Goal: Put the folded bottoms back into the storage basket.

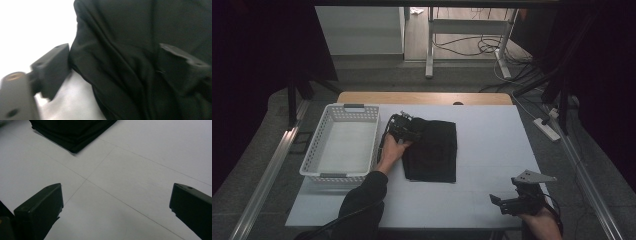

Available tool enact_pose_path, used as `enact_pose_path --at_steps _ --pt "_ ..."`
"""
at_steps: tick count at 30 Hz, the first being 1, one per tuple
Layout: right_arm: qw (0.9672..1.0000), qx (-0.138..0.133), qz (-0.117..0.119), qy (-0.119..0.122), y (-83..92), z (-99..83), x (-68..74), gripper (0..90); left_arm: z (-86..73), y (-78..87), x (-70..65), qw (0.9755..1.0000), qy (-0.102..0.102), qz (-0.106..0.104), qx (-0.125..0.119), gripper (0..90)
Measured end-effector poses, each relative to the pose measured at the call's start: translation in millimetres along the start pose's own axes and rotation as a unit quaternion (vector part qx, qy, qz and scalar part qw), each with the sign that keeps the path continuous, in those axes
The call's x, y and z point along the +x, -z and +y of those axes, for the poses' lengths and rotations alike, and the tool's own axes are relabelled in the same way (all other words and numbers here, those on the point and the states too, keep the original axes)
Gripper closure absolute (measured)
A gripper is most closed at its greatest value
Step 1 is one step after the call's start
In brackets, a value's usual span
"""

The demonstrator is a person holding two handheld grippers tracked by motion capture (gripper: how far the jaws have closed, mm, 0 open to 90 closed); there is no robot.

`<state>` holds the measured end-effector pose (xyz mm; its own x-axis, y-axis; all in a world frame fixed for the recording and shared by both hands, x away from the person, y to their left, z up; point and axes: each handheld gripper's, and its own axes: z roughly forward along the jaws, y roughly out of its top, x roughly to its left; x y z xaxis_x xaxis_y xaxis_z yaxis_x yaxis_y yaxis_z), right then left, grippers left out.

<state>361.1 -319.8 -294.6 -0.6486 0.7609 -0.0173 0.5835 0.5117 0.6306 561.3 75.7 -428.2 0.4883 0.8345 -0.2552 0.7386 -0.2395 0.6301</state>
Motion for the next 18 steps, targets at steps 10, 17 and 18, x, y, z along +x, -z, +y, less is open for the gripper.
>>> enact_pose_path --at_steps 10,17,18 --pt "1.0 0.006 0.004 0.003 -1.5 0.6 -0.1 0.0 -4.8 4.7 -7.9 0.9977 -0.008 -0.065 -0.014 73.1" --pt "0.9999 0.003 0.009 0.004 -0.6 0.8 -0.4 0.0 -8.7 4.5 -6.9 0.9971 0.001 -0.071 -0.026 74.1" --pt "0.9999 0.003 0.009 0.004 -0.6 0.8 -0.4 0.0 -8.7 4.5 -6.9 0.9971 0.001 -0.071 -0.026 74.1"
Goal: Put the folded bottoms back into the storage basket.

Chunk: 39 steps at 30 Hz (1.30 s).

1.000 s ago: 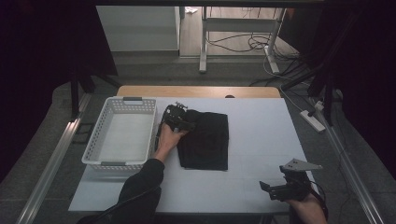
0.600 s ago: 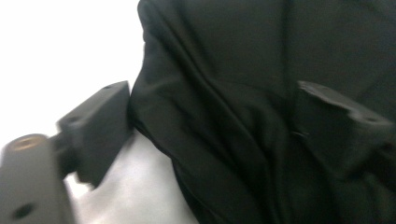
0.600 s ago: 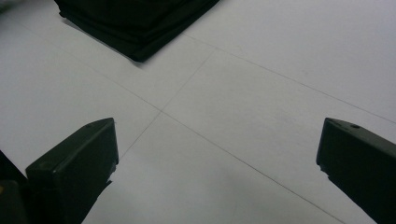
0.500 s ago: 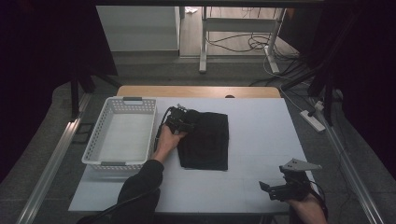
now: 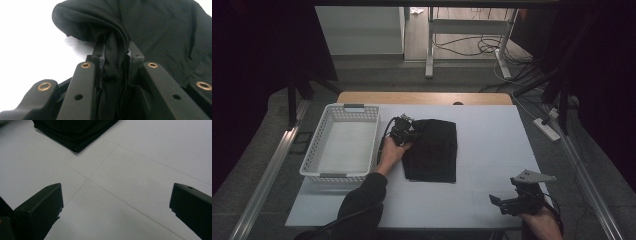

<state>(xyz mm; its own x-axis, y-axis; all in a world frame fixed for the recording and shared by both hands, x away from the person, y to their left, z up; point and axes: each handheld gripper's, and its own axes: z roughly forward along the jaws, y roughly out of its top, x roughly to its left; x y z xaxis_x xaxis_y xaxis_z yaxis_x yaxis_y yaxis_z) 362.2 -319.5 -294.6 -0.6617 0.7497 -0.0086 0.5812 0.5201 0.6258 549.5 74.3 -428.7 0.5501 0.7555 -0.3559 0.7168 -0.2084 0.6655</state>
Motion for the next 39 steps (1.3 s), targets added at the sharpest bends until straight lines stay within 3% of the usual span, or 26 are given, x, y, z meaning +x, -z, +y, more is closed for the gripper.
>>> enact_pose_path --at_steps 4,12,16,21,36,39 --pt "0.9999 -0.005 0.008 0.011 0.5 0.3 1.1 0.0 -0.5 0.2 -3.5 0.9998 -0.014 0.012 -0.001 74.1" --pt "0.9992 -0.027 0.013 0.027 -1.1 3.9 3.2 0.0 -2.0 0.1 -4.9 0.9997 -0.014 0.017 -0.006 73.9" --pt "0.9982 -0.038 0.031 0.034 -3.3 8.9 3.8 0.0 -3.2 0.1 -8.0 0.9994 -0.018 0.029 -0.011 73.9" --pt "0.9975 -0.033 0.059 0.022 -9.0 13.3 6.3 0.0 -4.0 0.4 -10.0 0.999 -0.024 0.037 -0.011 73.9" --pt "0.9959 -0.011 0.081 0.037 -28.9 29.1 17.2 0.0 -5.7 0.7 -10.0 0.9989 -0.024 0.037 -0.016 74.1" --pt "0.9956 -0.008 0.077 0.052 -36.7 33.6 19.2 0.0 -5.7 0.7 -9.6 0.999 -0.022 0.035 -0.016 74.2"
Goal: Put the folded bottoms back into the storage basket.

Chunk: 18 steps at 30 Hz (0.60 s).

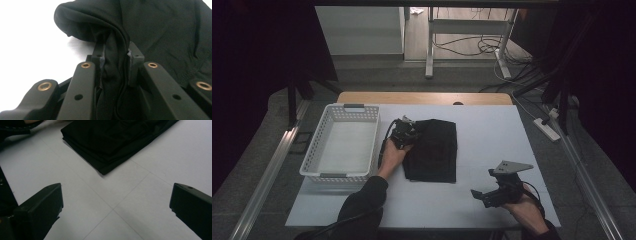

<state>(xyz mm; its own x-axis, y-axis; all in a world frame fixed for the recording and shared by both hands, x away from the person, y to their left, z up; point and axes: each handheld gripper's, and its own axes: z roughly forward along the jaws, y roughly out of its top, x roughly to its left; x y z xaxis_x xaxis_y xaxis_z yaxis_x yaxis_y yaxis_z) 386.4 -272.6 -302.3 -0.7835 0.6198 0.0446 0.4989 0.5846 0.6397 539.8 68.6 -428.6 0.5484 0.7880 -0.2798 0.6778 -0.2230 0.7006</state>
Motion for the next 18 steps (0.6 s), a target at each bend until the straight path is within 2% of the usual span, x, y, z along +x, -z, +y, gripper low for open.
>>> enact_pose_path --at_steps 9,18 --pt "0.9994 0.023 0.005 0.023 -21.7 8.2 1.5 0.0 -0.4 0.1 -0.9 1.0 -0.001 0.003 -0.001 74.1" --pt "0.9988 0.036 0.02 0.025 -38.8 19.3 -0.6 0.0 -0.5 0.3 -1.3 1.0 -0.004 0.005 0.0 74.0"
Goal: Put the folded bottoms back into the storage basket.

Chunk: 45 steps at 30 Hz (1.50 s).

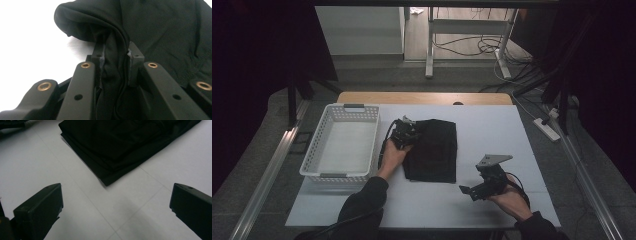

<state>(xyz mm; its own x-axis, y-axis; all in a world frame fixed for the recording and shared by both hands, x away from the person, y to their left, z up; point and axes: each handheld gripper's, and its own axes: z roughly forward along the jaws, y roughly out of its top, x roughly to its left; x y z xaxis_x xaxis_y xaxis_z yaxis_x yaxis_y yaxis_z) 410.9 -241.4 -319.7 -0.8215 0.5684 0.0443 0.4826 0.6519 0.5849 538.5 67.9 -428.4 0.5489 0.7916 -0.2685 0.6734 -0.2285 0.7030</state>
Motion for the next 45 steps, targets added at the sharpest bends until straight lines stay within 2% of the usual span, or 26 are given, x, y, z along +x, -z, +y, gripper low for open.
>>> enact_pose_path --at_steps 14,18,24,28,35,41,45 --pt "0.9997 0.012 0.015 0.017 -23.1 15.4 -1.5 0.0 -0.3 0.2 -0.1 1.0 0.001 0.0 0.0 73.8" --pt "0.9991 0.02 0.022 0.029 -35.2 22.2 -0.5 0.0 -0.4 0.2 0.0 1.0 0.001 0.0 0.0 73.8" --pt "0.9988 0.027 0.025 0.033 -46.2 27.7 0.3 0.0 -0.4 0.2 -0.1 1.0 0.0 0.0 0.0 73.8" --pt "0.9976 0.037 0.032 0.049 -61.5 35.1 2.3 0.0 -0.5 0.3 -0.5 1.0 0.0 0.002 -0.001 73.8" --pt "0.9967 0.038 0.041 0.059 -73.8 44.9 4.7 0.0 -0.6 0.3 -0.6 1.0 -0.001 0.002 -0.001 73.8" --pt "0.9948 0.04 0.045 0.082 -89.5 56.2 12.0 0.0 -0.6 0.3 -0.7 1.0 -0.001 0.002 -0.001 73.8" --pt "0.9939 0.045 0.047 0.089 -97.6 61.0 14.5 0.0 -0.6 0.3 -0.6 1.0 -0.001 0.002 -0.001 73.8"
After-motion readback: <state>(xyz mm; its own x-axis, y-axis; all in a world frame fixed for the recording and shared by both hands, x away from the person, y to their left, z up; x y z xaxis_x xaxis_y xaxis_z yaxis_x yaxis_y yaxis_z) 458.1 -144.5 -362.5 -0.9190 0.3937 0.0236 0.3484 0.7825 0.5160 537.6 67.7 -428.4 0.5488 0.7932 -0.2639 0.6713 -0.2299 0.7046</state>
